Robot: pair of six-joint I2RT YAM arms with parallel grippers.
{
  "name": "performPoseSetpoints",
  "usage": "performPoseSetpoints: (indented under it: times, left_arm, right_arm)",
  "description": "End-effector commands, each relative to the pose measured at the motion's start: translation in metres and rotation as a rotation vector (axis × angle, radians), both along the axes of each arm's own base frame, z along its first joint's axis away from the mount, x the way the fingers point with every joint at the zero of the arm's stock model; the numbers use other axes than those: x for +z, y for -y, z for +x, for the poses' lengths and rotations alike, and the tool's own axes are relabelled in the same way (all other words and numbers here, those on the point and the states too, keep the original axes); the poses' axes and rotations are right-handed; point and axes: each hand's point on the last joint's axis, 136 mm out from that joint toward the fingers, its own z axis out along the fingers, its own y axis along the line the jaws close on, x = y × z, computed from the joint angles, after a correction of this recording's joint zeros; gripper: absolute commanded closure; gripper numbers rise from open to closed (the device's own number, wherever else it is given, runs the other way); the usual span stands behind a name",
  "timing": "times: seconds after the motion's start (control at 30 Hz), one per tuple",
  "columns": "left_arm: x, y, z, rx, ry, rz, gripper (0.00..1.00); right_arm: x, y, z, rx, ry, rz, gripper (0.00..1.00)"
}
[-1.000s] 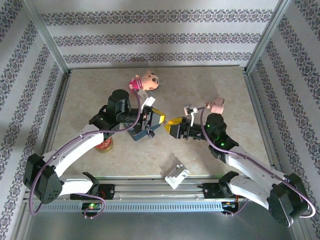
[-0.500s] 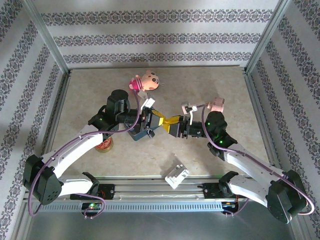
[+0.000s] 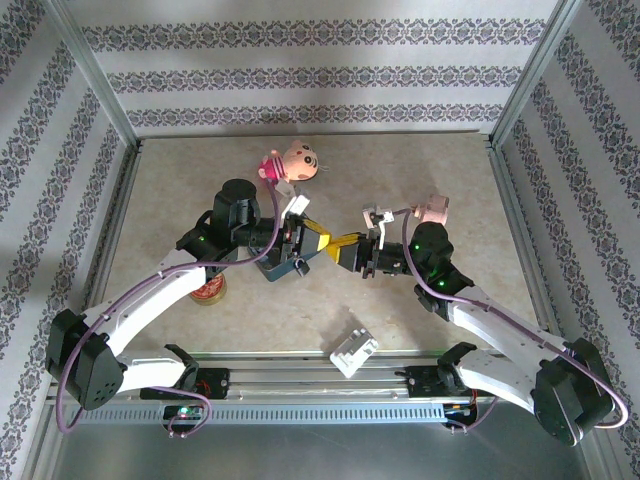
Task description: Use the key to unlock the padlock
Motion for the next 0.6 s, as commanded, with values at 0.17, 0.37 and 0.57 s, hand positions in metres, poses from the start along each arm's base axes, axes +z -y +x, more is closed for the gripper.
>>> performPoseSetpoints:
  times: [0.17, 0.37, 0.57]
  left_arm:
    - [0.004, 0.005, 0.004, 0.007, -0.005, -0.031, 1.0]
    - [0.0, -0.011, 0.029, 0.191, -0.028, -0.019, 0.61]
    - [-0.007, -0.041, 0.058, 0.467, -0.01, 0.029, 0.01]
  right_arm:
    - [0.003, -0.003, -0.003, 0.015, 0.036, 0.002, 1.0]
    - [-0.014, 0.006, 0.008, -0.08, 0.003, -0.038, 1.0]
    - [-0.049, 0.029, 0.029, -0.278, -0.069, -0.151, 1.0]
